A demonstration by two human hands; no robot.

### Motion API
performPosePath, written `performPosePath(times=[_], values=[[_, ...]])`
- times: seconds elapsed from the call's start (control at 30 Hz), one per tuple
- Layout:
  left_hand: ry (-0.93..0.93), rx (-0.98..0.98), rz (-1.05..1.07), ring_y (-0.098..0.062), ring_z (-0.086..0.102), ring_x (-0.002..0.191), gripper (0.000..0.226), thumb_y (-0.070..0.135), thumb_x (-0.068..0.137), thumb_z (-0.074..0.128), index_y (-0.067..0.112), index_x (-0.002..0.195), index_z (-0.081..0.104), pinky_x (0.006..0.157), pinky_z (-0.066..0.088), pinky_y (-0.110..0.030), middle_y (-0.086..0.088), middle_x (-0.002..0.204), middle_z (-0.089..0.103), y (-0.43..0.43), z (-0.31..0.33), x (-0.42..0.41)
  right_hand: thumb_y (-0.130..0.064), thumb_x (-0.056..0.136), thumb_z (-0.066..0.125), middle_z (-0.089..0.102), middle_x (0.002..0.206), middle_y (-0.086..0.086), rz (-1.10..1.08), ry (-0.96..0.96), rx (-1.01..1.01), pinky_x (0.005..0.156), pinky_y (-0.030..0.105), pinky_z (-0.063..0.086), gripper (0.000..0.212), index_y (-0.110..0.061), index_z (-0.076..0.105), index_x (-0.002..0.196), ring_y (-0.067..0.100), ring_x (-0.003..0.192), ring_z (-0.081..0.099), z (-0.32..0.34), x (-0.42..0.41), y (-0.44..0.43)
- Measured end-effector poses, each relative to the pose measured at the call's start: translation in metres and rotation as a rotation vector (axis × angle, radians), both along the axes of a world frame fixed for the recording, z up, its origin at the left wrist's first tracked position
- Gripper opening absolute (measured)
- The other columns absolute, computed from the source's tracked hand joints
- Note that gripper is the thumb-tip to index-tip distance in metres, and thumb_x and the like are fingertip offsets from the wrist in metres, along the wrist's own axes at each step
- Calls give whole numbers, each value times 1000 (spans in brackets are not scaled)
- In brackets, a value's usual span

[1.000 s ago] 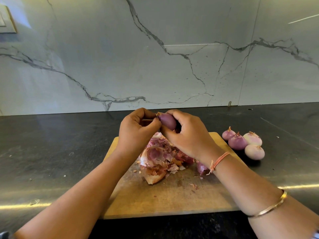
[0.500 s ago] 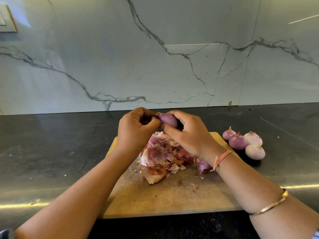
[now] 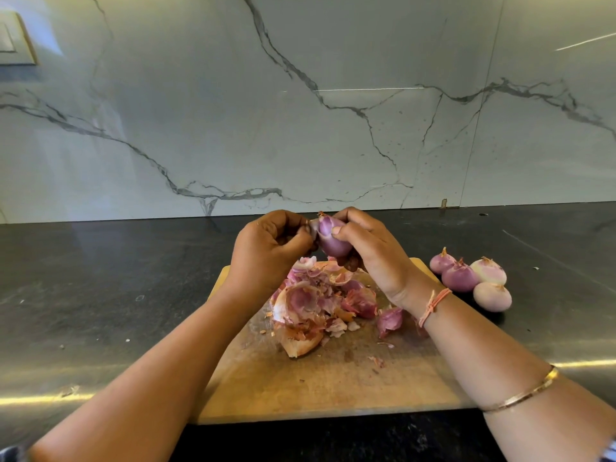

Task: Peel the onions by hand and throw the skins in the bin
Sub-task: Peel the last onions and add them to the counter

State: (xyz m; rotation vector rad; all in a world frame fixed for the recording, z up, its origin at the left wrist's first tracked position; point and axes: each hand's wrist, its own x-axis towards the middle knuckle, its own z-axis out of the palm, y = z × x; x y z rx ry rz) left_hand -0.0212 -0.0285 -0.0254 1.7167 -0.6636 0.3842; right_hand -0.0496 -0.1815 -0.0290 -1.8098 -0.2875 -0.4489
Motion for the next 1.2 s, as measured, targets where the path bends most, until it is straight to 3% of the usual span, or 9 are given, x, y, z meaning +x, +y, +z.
performPosePath(times=[0.13,0.3,0.43,0.53,0.63,0.73,0.9,1.03,1.2], values=[[7,-4,-38,-4,67,62,17,4,89,60,17,78,64,66,56,-20,10,62,68,-1,-1,0,-41,69,51,47,78,9,-9,4,30,65,32,31,41,-3,55,82,17,72,43,1,1,1],[22,-8,-75,-2,66,60,14,2,90,57,12,83,63,61,52,-14,2,69,68,-3,0,-2,-41,71,49,45,75,4,-22,-10,36,68,33,31,25,-16,50,70,16,73,41,0,2,2],[46,-21,-111,-5,66,60,15,2,91,56,12,82,62,61,52,-15,1,67,67,-3,-1,-2,-38,71,45,45,58,-6,7,96,148,45,17,32,26,-14,51,78,6,51,41,0,1,2],[35,3,-111,-6,66,60,16,1,91,56,13,82,61,61,53,-16,2,65,67,-3,-2,-2,-40,72,44,40,47,-6,75,166,236,40,18,24,31,-10,50,80,6,39,33,1,0,2],[-70,104,-7,-21,67,65,21,4,89,59,22,79,60,64,57,-33,1,67,69,-2,-6,3,-39,81,42,33,43,-4,143,205,317,43,20,15,32,-8,50,80,7,37,24,2,-1,0],[-129,175,58,-31,66,71,24,6,87,62,28,79,59,70,55,-46,-8,73,69,-1,-10,8,-40,72,41,30,41,-4,189,225,399,43,21,14,39,-8,49,93,7,36,22,4,-1,-1],[-159,202,111,-21,65,67,12,8,85,65,19,84,64,67,54,-34,-4,73,68,-1,-11,11,-39,77,38,29,40,-2,242,226,455,42,20,17,39,-2,53,77,8,37,22,5,-1,-2],[-165,255,138,-11,60,71,11,9,85,66,20,85,64,62,48,-19,6,71,65,1,-11,12,-39,72,39,31,43,0,239,169,522,43,21,18,41,-2,52,82,10,39,23,6,-1,-2],[-148,233,121,-14,61,63,16,14,86,64,27,94,60,62,52,-26,4,71,66,5,-9,11,-34,90,38,41,49,1,161,144,537,42,20,25,23,-12,45,90,11,44,28,9,-4,-7]])
